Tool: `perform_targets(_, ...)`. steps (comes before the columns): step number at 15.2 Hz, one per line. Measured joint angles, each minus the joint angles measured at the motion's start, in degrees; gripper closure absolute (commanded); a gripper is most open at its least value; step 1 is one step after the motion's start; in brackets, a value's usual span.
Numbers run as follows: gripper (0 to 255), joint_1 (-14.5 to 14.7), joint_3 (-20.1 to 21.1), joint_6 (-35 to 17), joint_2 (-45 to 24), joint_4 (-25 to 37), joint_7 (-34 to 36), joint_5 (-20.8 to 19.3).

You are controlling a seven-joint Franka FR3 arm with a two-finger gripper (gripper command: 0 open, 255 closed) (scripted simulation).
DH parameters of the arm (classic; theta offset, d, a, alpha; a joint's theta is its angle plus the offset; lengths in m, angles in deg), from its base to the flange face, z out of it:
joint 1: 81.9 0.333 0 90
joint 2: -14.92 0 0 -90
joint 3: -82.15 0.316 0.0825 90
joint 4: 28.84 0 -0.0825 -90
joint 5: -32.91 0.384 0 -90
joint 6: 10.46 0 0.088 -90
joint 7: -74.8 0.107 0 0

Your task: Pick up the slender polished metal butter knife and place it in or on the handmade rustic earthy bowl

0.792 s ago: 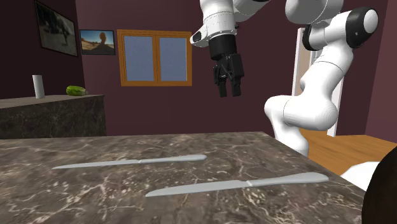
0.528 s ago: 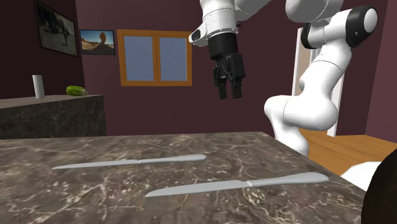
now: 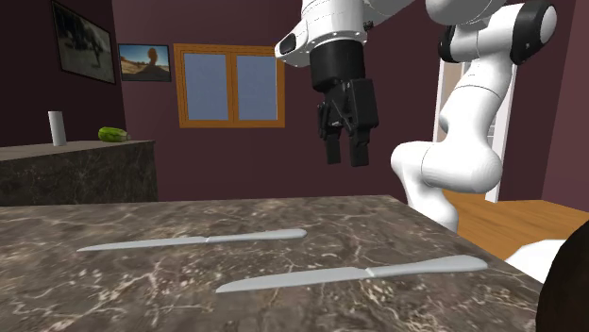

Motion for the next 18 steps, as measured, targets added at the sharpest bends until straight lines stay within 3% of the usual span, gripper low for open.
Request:
perform_targets(5, 0, 1.1, 5.2, -6.1, -6.5, 3.6, 5.9, 1.8)
perform_targets(11, 0, 1.8, 11.4, -12.7, -15.9, 10.1, 13.4, 1.1)
perform_targets(18, 0, 2.0, 13.0, -18.2, -19.1, 8.3, 14.7, 0.8)
